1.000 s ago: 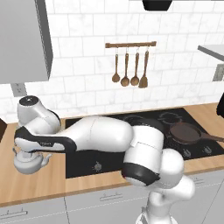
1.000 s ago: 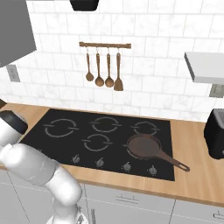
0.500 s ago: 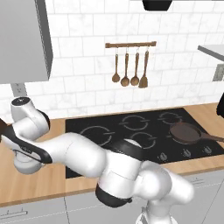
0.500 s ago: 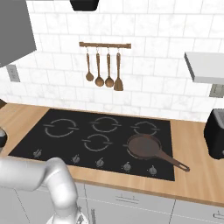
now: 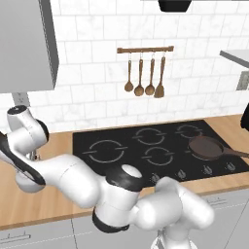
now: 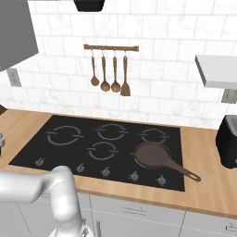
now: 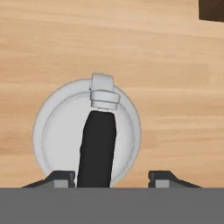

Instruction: Pick the kettle from the counter and place it on a stove burner. Then turn the burner on.

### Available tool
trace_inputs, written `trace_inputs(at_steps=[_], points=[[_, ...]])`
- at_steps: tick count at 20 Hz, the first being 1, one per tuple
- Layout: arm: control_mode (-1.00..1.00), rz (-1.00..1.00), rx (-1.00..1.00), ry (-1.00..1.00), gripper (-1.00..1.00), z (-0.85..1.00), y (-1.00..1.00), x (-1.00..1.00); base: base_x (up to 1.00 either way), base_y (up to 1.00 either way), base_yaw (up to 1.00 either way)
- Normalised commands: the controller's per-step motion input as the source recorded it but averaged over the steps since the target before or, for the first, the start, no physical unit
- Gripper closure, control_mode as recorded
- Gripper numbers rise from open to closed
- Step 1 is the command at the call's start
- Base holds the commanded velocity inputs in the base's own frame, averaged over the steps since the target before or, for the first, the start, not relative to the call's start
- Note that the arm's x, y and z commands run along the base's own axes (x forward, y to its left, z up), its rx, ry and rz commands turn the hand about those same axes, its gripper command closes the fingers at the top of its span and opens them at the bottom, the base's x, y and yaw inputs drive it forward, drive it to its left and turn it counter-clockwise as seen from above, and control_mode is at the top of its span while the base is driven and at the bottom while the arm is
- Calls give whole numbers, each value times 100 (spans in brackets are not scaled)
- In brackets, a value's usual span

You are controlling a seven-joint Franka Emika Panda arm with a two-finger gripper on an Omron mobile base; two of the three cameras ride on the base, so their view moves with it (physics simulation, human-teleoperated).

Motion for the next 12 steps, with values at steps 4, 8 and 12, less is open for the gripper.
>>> trace_inputs(at_steps=[4, 8, 12], points=[[-100, 0, -4, -1, 100, -9, -4, -9, 0, 0, 0], [-100, 0, -11, -27, 100, -5, -41, -46, 0, 0, 0], [-100, 0, -12, -76, 100, 19, -86, -60, 0, 0, 0]])
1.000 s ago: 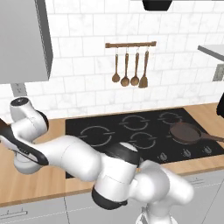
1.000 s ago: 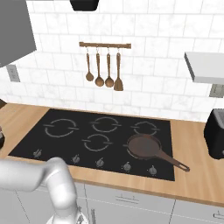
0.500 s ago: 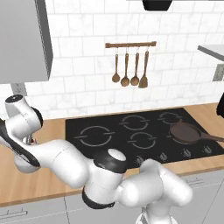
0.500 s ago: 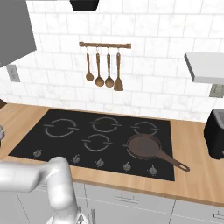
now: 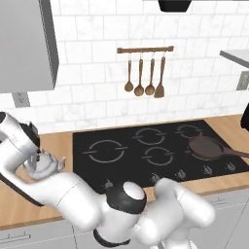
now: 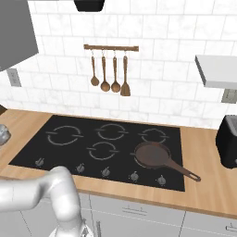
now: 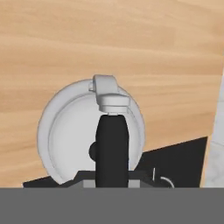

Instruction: Pick the kettle from the counter and place it on a stove burner. Then turn the burner on.

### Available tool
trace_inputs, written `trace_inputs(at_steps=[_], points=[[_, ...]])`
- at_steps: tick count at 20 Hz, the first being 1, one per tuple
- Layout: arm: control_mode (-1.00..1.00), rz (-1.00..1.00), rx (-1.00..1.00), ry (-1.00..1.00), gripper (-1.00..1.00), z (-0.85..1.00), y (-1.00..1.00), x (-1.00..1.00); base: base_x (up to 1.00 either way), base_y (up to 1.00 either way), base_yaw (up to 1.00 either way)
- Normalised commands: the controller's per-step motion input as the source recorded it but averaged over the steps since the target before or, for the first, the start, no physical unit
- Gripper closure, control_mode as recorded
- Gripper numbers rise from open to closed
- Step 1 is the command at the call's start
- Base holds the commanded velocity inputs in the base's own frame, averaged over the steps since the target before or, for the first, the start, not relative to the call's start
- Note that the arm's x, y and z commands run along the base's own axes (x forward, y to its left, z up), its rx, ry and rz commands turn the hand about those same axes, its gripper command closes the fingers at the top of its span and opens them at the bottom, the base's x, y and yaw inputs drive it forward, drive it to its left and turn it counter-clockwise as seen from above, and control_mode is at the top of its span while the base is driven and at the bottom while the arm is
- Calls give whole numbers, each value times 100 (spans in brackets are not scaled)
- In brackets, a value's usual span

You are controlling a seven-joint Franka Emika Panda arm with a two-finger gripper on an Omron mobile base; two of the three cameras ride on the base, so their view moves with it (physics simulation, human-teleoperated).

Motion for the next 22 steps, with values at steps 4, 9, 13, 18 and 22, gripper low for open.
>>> trace_inputs(at_steps=[4, 9, 13, 18, 22], points=[[-100, 0, -8, -74, 100, 23, -100, -17, 0, 0, 0], [-100, -3, -1, -38, 100, 22, -100, 21, 0, 0, 0], [-100, -5, 0, -7, 100, 27, -100, 58, 0, 0, 0], [-100, -9, 1, 14, 100, 12, -100, 86, 0, 0, 0], [-100, -11, 9, 52, 100, 8, -90, 100, 0, 0, 0]])
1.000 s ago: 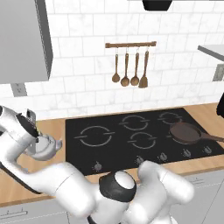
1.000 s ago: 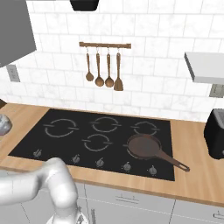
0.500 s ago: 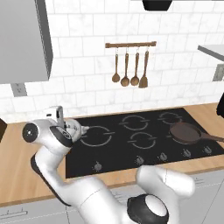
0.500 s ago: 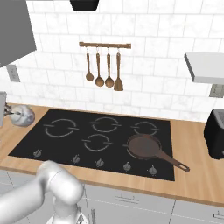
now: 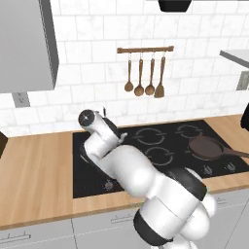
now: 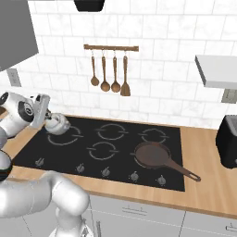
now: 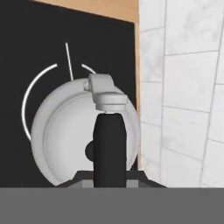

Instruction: Pick the kettle from the counter and place it on a stove burner. Then turn the burner on.

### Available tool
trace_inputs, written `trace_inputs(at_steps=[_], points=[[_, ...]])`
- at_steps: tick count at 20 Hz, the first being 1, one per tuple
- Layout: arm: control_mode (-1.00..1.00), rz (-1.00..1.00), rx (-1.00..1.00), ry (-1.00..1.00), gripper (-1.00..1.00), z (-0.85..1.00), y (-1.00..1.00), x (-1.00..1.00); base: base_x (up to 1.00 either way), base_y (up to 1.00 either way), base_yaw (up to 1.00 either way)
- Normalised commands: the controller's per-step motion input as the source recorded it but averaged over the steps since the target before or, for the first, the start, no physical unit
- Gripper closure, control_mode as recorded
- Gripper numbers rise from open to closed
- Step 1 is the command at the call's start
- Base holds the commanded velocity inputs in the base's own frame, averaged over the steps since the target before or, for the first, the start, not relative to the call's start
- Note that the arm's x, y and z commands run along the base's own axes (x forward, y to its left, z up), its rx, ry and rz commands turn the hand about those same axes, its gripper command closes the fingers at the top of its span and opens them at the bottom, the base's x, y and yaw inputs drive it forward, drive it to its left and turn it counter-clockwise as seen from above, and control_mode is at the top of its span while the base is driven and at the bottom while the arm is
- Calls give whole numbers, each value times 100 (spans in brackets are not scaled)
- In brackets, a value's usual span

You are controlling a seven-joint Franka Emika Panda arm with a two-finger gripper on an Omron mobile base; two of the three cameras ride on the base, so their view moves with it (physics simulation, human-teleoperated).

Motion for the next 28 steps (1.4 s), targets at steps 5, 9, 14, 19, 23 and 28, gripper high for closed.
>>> trace_inputs(at_steps=[5, 9, 14, 19, 23, 28], points=[[-100, -1, 1, 37, 100, -2, -11, 55, 0, 0, 0], [-100, 0, 2, 17, 100, -2, 2, 17, 0, 0, 0], [-100, 0, 5, 11, 100, -18, 5, 6, 0, 0, 0], [-100, 0, 0, 0, 100, -31, 2, 8, 0, 0, 0], [-100, 0, 1, 0, 100, -48, 0, 0, 0, 0, 0], [-100, 0, 5, 0, 100, -31, 0, 4, 0, 0, 0]])
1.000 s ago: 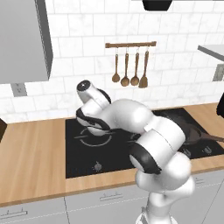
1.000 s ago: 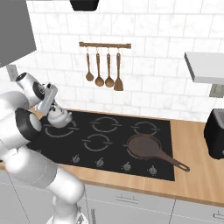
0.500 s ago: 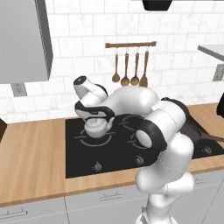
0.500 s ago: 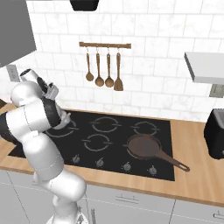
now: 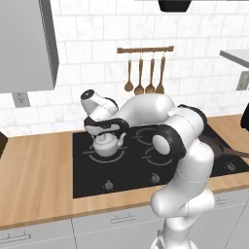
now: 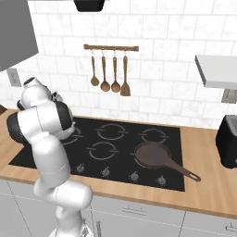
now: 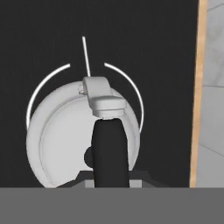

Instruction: Pick the kettle from the counter and place it on a stove burner. Then turn the burner on.

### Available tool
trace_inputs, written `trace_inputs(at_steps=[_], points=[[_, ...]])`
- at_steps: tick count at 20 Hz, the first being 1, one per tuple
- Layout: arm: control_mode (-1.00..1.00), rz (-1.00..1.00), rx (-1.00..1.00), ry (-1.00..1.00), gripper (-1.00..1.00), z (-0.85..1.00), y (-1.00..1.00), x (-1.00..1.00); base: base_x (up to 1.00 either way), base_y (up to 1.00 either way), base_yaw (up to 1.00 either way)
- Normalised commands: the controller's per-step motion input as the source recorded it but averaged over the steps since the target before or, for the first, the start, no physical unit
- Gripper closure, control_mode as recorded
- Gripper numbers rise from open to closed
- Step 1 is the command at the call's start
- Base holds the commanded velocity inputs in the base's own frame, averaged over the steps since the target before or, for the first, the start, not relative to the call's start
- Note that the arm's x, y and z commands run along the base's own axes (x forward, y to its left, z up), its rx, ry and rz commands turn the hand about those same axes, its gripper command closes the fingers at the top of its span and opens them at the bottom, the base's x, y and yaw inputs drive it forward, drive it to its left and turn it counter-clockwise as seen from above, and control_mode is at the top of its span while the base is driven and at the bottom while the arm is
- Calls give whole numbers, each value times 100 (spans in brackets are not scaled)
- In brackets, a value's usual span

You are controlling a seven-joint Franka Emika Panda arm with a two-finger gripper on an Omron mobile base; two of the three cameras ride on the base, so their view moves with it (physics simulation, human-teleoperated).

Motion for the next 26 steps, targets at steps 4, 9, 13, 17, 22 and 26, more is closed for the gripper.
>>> trace_inputs(at_steps=[4, 9, 13, 17, 22, 26], points=[[-100, 0, 3, 0, 100, -7, 0, 5, 0, 0, 0], [-100, 0, 0, 0, -100, 0, 0, 0, 0, 0, 0], [-100, 0, 0, 0, -100, 1, 0, 0, 0, 0, 0], [-100, 0, 0, -4, -100, 40, 0, 0, 0, 0, 0], [-100, -4, 0, -22, -100, 89, 0, -45, 0, 0, 0], [-100, -19, 2, -14, -100, 59, 0, -96, 0, 0, 0]])
